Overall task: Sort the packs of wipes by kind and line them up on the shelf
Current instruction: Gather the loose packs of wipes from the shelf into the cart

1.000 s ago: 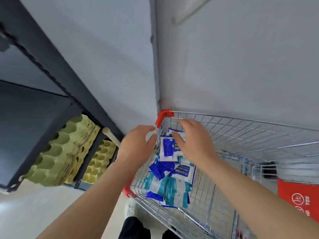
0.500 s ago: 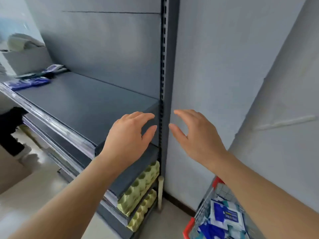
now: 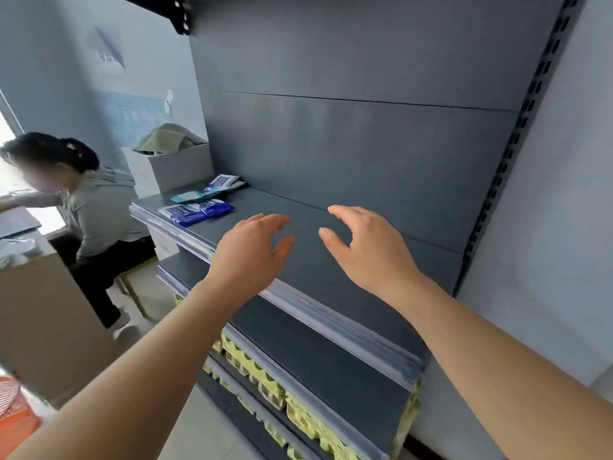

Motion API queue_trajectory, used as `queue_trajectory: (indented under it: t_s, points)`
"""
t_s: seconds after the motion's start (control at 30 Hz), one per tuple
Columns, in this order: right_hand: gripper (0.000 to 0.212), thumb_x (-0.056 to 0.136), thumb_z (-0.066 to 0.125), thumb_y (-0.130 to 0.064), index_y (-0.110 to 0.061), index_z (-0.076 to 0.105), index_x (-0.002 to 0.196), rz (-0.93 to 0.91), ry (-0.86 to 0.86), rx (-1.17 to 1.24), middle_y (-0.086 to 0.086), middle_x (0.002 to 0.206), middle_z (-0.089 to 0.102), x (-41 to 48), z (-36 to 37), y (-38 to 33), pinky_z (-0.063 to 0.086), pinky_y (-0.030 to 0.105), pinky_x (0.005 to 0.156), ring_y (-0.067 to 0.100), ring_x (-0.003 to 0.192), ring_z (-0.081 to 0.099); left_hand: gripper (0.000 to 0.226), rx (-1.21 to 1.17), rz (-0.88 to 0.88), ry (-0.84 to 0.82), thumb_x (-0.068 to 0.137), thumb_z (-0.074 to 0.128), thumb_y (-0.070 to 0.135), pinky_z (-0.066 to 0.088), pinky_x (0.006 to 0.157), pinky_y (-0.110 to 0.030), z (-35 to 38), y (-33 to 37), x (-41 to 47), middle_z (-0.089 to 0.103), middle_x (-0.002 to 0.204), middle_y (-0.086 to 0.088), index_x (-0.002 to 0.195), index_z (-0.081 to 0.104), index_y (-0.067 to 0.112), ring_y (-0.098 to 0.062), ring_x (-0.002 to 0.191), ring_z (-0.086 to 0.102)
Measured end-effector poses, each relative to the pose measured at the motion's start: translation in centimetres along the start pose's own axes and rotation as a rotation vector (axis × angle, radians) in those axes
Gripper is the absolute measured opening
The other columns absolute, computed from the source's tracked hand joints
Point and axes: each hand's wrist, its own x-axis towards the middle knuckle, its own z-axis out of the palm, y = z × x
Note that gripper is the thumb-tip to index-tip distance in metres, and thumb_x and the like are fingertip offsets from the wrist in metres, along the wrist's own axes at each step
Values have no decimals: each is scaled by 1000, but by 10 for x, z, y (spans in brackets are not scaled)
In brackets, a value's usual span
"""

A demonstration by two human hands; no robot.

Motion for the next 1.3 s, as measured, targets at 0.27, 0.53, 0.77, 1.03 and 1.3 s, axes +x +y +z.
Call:
queue_trajectory:
  t_s: [0.27,0.53,0.77,1.03,1.3]
  points:
    - [46,96,47,-40,-19,48,137,-5,-63,-19,-1,133,56,98,90,-38,41,32,93,19,118,51,35,13,-85,14,92,56,35,47,92,-34,-5,-129,71,66,120,4,126,61,25,-23,111,60]
    - [46,95,46,-41,-21,49,136,32,-162,-60,0,131,57,214,193,-61,43,34,92,22,119,51,37,78,-177,-36,93,56,32,49,90,-36,1,-262,164,65,124,2,129,58,24,-27,106,61]
    - [50,92,51,-45,-21,50,136,200,-289,-21,1,132,58,289,285,-78,46,34,94,22,115,55,43,89,-193,-151,92,58,39,49,93,-38,31,-371,236,62,128,-3,131,56,21,-25,112,59]
    - [90,67,76,-56,-18,42,141,542,-388,13,4,133,53,328,353,-84,45,34,99,21,118,52,86,-33,-232,-515,78,62,65,43,102,-37,77,-455,318,48,144,-8,147,34,22,-28,126,49]
    - [48,65,86,-34,-13,66,104,757,-273,221,4,105,70,336,369,-76,53,38,86,23,92,67,64,-224,-198,-620,55,84,60,45,68,-27,94,-472,358,63,93,3,93,56,17,-13,80,59]
